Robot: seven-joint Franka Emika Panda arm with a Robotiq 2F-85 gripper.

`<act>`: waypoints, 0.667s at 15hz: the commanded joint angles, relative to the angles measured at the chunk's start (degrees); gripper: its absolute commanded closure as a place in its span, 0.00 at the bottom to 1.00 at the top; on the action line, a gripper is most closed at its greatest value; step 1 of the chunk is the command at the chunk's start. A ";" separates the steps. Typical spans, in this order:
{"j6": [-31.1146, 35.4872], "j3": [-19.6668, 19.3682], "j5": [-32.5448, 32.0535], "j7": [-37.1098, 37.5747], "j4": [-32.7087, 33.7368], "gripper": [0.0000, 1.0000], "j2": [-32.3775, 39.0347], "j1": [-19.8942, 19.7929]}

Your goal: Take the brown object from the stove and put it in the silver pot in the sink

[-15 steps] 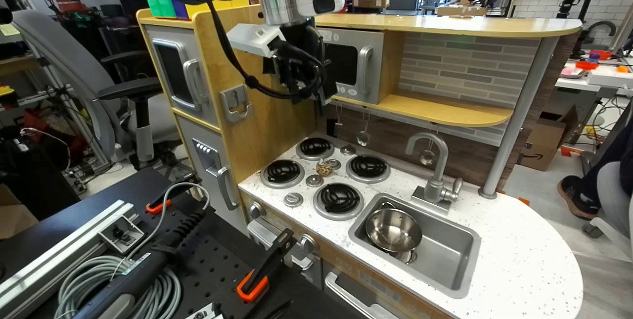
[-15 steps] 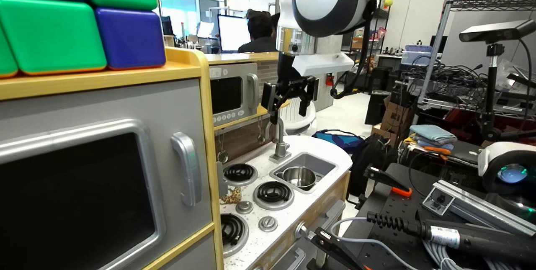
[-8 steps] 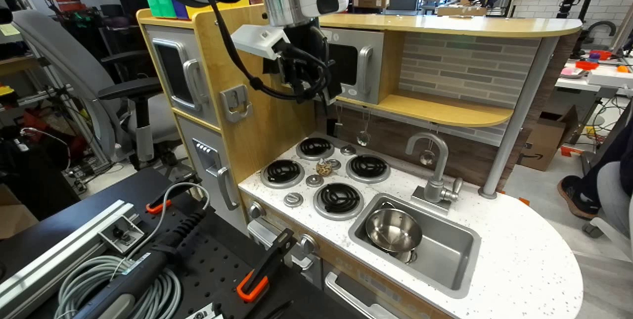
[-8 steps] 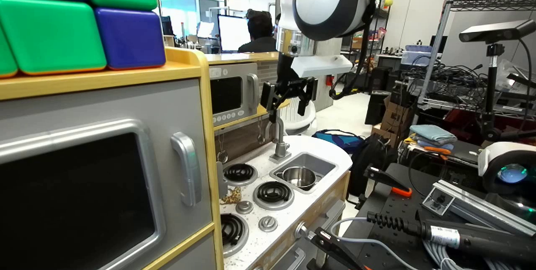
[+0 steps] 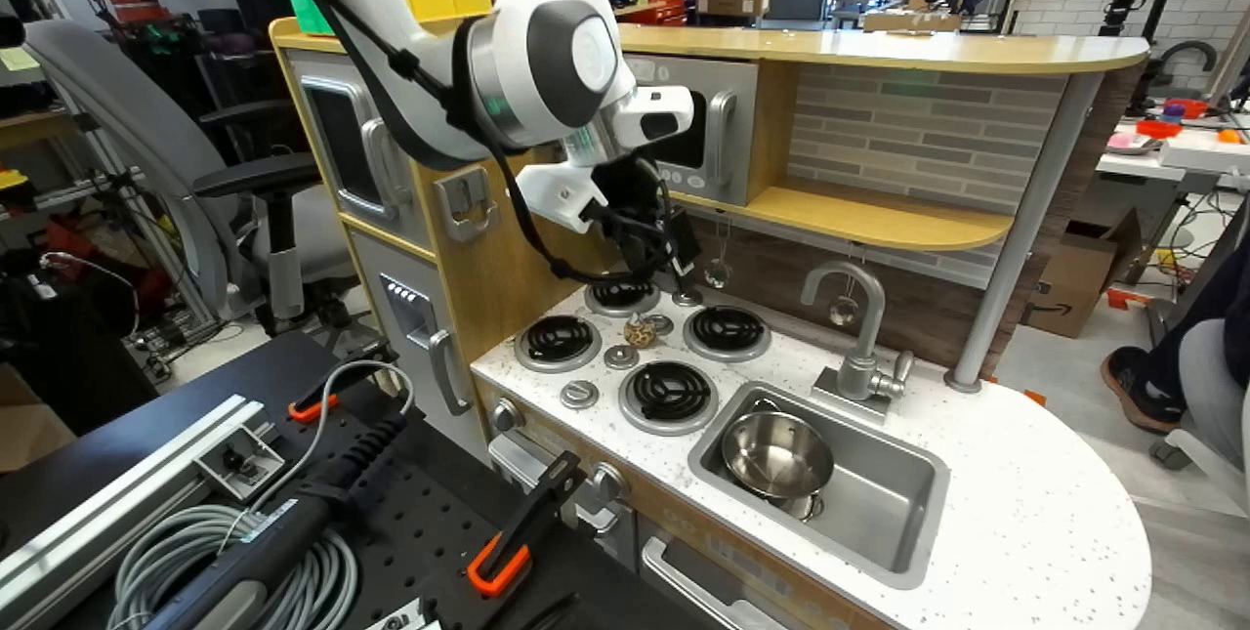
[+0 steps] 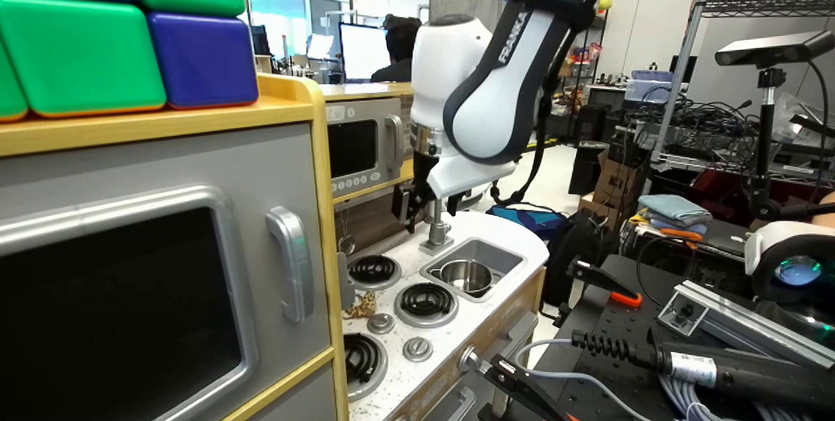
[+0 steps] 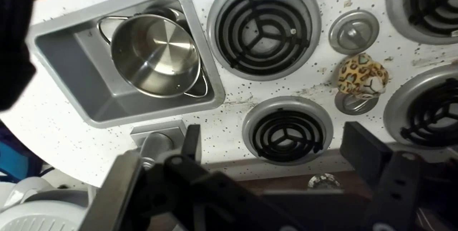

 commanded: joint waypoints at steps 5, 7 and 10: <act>9.94 -4.55 12.54 -3.44 14.72 0.00 20.45 7.74; 9.67 -3.25 15.77 -6.07 16.75 0.00 22.79 7.42; 9.03 -2.26 19.06 -8.77 19.66 0.00 25.69 7.55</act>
